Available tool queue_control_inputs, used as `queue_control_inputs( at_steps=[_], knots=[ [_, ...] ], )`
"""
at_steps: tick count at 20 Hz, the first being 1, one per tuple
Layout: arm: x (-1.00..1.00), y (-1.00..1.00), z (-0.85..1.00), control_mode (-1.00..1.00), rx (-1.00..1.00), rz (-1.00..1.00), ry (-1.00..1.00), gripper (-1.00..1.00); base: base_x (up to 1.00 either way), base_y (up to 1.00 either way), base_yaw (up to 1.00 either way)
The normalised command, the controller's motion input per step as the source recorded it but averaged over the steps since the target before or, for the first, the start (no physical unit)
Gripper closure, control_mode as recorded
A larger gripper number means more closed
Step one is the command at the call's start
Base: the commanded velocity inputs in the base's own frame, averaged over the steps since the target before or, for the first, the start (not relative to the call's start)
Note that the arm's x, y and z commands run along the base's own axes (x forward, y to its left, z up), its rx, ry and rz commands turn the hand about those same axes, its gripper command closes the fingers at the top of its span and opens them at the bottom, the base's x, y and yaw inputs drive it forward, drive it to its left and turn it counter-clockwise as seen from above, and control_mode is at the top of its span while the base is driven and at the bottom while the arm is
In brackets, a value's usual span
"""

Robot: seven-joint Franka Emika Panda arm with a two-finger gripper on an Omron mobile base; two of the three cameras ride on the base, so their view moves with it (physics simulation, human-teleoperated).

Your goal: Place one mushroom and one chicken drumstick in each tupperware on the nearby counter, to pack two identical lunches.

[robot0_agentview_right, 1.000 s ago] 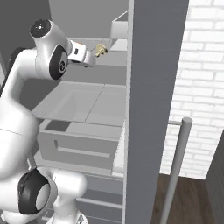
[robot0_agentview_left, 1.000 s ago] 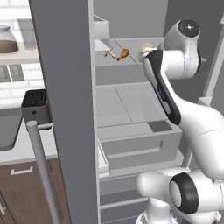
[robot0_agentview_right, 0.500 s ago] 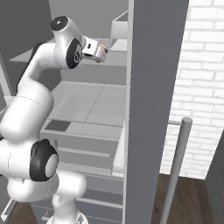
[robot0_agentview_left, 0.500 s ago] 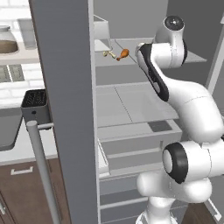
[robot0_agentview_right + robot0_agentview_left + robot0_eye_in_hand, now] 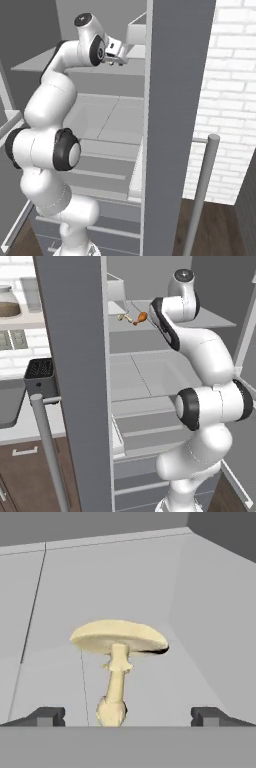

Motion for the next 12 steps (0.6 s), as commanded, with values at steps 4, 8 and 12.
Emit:
queue_control_inputs(
  at_steps=[4,8,12],
  knots=[
    [0.65,0.0,0.0,-1.0,0.0,0.0,0.0,-1.0,0.0,0.0,0.0],
    [0.61,0.0,-0.05,-1.0,0.0,0.0,0.0,-1.0,0.0,0.0,0.0],
    [0.37,-0.04,-0.28,-1.0,0.0,0.0,0.0,-1.0,0.0,0.0,0.0]
  ],
)
